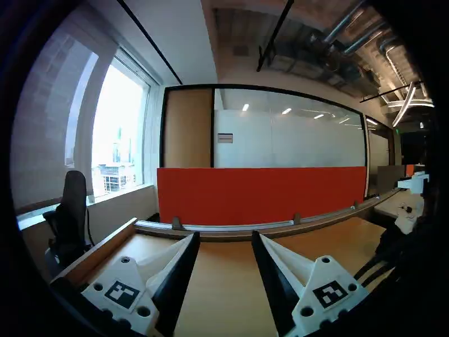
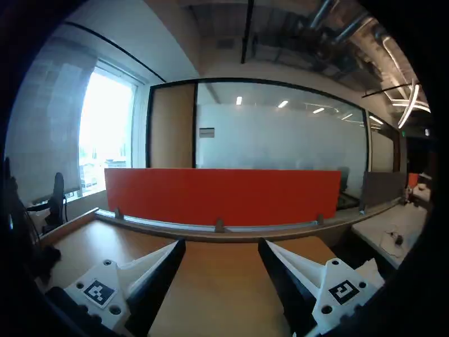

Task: Fold towel

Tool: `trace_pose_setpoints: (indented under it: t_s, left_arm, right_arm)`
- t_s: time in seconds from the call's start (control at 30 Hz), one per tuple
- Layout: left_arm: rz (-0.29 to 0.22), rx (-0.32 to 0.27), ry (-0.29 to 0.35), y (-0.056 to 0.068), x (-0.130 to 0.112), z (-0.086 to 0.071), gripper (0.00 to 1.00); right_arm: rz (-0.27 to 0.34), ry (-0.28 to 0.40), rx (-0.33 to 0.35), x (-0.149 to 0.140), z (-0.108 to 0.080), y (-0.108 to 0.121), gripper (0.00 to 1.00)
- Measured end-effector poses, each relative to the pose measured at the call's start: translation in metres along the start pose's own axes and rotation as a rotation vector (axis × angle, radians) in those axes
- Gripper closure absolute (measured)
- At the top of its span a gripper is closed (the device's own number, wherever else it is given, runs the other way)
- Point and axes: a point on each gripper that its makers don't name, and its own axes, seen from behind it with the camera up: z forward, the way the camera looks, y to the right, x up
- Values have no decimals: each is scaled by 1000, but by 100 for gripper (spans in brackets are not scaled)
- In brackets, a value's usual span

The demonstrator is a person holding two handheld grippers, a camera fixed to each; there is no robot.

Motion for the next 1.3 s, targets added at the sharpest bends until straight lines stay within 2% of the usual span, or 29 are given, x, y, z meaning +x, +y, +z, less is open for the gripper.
trace_pose_setpoints:
  t_s: [0.3, 0.57, 0.7, 0.9, 1.3]
  left_arm:
    - [-23, 5, 15, 2, -25, -5, 33]
    - [-35, 28, 20, -1, -59, -2, 33]
    - [-25, 35, 23, -3, -76, -3, 33]
    - [-13, 34, 30, -5, -101, -4, 33]
    - [-38, 41, 25, -16, -149, -9, 33]
  right_arm:
    - [-2, 7, 7, 0, -5, -11, 0]
    - [9, 9, 13, -13, -3, -14, 0]
    - [11, 5, 17, -21, 1, -17, 0]
    - [12, 19, 10, -32, 7, -17, 0]
    - [-5, 27, 19, -51, 8, -34, 0]
